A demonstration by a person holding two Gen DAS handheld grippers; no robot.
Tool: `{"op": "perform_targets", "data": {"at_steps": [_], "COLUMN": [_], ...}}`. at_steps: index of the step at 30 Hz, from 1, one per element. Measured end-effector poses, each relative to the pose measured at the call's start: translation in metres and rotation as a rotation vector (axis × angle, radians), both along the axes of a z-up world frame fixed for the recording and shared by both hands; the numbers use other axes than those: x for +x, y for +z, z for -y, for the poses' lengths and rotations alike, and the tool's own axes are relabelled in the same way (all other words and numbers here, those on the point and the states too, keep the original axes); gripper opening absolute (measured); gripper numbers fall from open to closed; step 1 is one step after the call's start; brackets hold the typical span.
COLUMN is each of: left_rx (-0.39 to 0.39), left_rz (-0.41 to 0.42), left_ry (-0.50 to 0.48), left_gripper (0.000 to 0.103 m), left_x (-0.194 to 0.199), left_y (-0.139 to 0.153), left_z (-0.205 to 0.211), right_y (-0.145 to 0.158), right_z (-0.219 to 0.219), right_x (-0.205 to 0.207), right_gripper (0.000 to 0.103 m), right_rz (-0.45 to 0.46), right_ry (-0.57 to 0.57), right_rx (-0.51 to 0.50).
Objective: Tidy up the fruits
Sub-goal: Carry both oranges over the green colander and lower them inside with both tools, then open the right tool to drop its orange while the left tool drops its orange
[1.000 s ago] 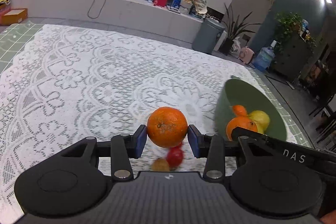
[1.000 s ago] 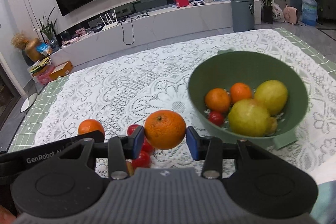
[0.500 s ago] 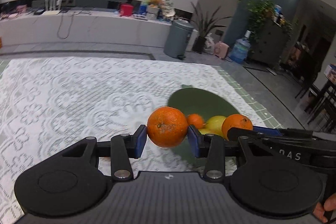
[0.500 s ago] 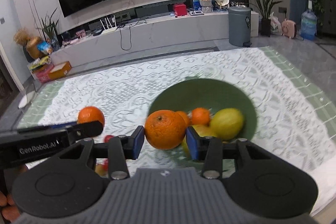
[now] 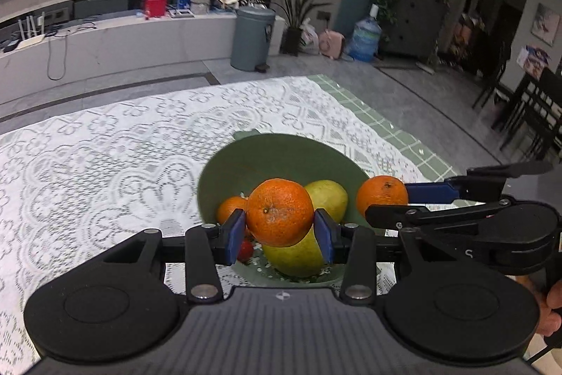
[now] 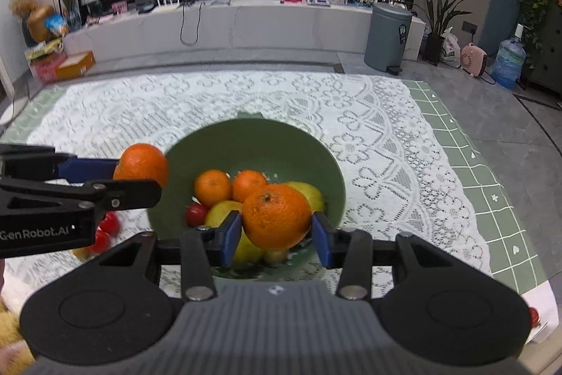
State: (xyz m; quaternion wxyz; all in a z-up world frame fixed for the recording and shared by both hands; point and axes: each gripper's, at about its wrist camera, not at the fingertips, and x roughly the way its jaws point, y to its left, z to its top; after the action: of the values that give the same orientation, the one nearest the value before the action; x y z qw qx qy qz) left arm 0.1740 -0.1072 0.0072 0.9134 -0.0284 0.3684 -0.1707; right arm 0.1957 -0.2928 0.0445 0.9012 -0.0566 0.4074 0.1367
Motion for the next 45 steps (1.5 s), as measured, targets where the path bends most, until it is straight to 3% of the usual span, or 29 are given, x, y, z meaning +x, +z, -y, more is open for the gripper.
{"op": "perform_targets", "data": {"at_steps": [13,22,29,38,45], "left_rx": [0.06,0.072,0.096,0.118,0.239], "left_rz": [-0.088,-0.129,-0.108,-0.13,-0.12], "left_ry": [-0.072,-0.094,-0.111,-0.025,-0.009], "left_gripper": [0.048,0.048,0.048,0.048,0.049], "left_x": [0.029,0.041,0.045,0.058,0.057], "left_y": [-0.027,-0.043,-0.043,-0.045,-0.048], "left_z": [0.014,0.017,0.017,0.015,0.026], "right_y": [-0.024,-0.042,-0.05,-0.055,-0.056], "right_z": [-0.008,-0.012,-0.014,-0.02,-0.023], "right_x": [0.033,0.045,0.049,0.049,0.048], "right_gripper": [0.041,0.041,0.041,0.041,0.041], "right_rz": [-0.054,-0.097,-0.123,-0.163,-0.175], "right_ry": [0.098,0.114,0.13,0.143,0.154], "right_rx": [-0.121,-0.145,-0.148,-0.147,-0.152]}}
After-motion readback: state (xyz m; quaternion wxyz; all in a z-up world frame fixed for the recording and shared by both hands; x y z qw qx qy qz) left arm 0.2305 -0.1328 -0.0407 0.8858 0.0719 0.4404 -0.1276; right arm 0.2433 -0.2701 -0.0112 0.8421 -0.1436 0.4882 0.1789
